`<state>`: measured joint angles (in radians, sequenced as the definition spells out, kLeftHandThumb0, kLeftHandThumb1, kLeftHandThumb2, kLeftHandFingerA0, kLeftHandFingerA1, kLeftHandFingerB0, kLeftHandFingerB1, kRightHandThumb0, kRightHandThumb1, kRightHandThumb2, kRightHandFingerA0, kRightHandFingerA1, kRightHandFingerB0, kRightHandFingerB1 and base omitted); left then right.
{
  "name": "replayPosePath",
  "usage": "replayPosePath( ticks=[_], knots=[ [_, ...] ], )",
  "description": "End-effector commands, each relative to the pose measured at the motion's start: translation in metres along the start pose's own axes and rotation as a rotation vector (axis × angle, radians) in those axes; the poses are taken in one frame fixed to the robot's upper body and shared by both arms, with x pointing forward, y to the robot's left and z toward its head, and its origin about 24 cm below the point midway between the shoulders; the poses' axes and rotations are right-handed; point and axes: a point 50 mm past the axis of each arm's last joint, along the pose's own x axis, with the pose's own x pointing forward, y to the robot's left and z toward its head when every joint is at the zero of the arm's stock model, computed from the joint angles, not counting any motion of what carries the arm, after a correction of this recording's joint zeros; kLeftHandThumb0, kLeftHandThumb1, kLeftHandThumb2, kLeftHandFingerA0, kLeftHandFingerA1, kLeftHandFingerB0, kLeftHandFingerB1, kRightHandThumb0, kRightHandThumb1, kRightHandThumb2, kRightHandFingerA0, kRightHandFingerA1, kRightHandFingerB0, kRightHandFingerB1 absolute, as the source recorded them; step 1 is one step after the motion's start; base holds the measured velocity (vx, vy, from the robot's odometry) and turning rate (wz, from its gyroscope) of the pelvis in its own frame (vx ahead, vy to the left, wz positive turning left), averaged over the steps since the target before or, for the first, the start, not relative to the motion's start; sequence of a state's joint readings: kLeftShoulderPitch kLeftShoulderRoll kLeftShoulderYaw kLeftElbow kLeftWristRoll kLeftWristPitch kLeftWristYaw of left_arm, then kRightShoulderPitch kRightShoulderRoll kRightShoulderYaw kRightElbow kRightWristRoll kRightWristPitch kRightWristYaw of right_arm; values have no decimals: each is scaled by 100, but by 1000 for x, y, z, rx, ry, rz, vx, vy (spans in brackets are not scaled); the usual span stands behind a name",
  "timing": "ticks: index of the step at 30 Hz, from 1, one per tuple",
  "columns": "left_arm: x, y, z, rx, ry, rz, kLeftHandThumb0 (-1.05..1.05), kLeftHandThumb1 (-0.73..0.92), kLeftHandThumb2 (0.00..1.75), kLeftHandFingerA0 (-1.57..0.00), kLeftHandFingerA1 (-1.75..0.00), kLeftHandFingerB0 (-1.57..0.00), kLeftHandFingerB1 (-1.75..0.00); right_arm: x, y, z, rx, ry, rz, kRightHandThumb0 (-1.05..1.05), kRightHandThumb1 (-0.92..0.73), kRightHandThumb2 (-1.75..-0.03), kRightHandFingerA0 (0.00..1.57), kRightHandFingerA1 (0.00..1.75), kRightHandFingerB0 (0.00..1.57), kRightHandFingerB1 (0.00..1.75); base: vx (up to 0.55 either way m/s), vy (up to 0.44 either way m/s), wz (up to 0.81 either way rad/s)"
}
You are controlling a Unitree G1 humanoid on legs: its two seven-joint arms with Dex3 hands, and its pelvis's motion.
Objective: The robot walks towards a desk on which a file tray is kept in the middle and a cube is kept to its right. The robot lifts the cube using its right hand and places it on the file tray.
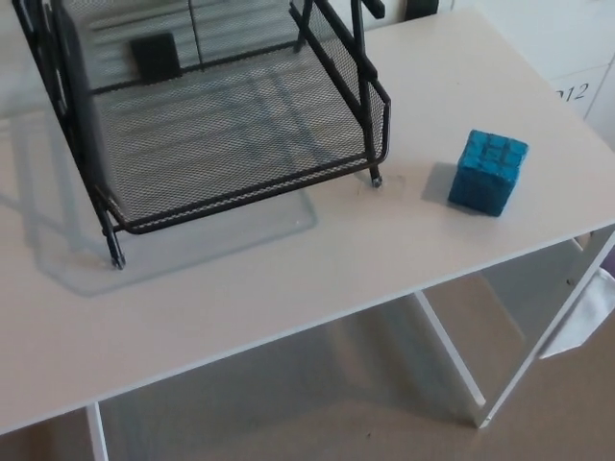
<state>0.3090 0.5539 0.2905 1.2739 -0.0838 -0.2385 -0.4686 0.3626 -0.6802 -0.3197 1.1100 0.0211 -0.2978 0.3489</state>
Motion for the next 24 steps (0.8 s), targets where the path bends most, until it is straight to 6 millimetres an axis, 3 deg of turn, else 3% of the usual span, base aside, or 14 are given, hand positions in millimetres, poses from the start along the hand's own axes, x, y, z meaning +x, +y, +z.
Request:
replayPosePath(
  ticks=[1,24],
  knots=[
    [-2,5,3,38,-16,16,-79,91,73,-24,-42,-12,-31,1,1,-1,61,-3,-2,-72,-51,-88,33,58,4,32,66,-84,8],
    [-2,5,3,38,-16,17,-79,91,73,-24,-42,-12,-31,1,1,-1,64,-3,-1,-72,-51,-88,33,58,4,32,5,-6,1]
  ],
)
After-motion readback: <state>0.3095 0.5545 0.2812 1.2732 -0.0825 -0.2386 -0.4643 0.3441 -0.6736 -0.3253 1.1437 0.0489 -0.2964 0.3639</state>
